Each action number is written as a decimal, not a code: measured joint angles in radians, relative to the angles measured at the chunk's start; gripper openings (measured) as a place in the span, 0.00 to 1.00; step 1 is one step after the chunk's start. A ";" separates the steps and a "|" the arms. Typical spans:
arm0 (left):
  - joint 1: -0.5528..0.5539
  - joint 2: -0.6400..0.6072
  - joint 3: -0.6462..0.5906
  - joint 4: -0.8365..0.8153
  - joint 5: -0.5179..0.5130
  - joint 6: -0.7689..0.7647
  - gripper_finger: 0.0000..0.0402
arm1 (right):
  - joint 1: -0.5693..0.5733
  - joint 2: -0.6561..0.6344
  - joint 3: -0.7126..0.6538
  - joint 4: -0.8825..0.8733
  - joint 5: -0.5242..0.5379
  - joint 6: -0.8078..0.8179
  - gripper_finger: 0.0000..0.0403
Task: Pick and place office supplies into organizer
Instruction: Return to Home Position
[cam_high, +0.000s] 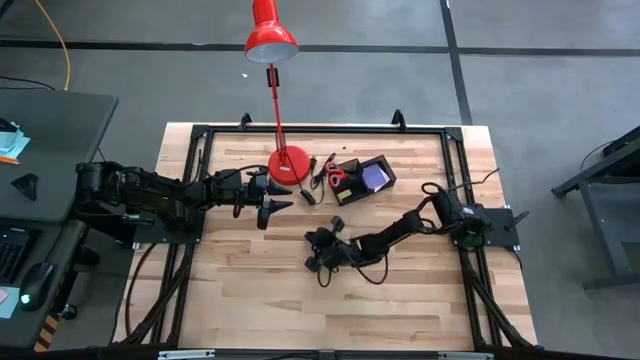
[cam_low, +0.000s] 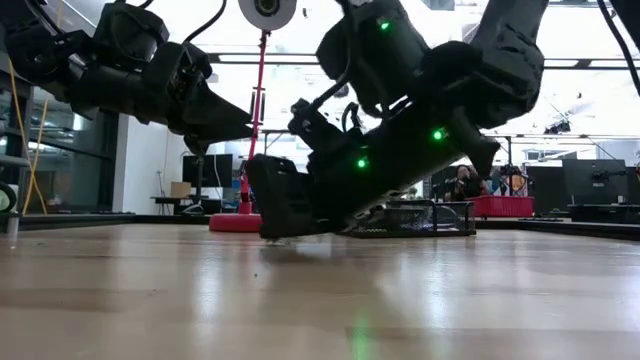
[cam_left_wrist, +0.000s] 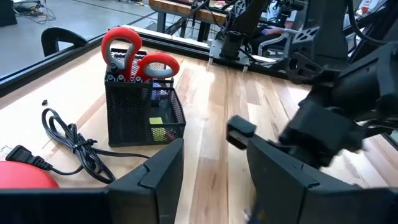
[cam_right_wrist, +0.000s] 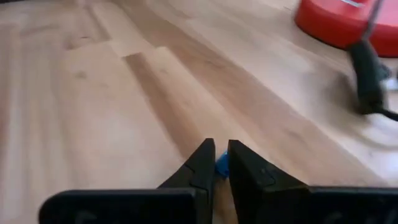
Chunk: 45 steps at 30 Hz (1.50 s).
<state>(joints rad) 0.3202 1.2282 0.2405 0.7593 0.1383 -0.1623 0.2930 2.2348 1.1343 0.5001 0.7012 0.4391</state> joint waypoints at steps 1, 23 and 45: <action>0.000 0.000 0.000 0.000 0.000 0.000 0.42 | 0.005 0.002 -0.001 0.025 -0.005 -0.020 0.06; 0.000 0.000 0.000 -0.023 0.003 0.000 0.42 | 0.077 -0.105 0.001 -0.142 -0.171 -0.133 0.15; 0.000 -0.001 0.000 -0.022 0.026 -0.018 0.42 | 0.172 -0.218 -0.196 0.521 -0.764 -0.317 0.19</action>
<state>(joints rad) 0.3202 1.2274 0.2409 0.7375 0.1645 -0.1802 0.4653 2.0167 0.9386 1.0214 -0.0623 0.1216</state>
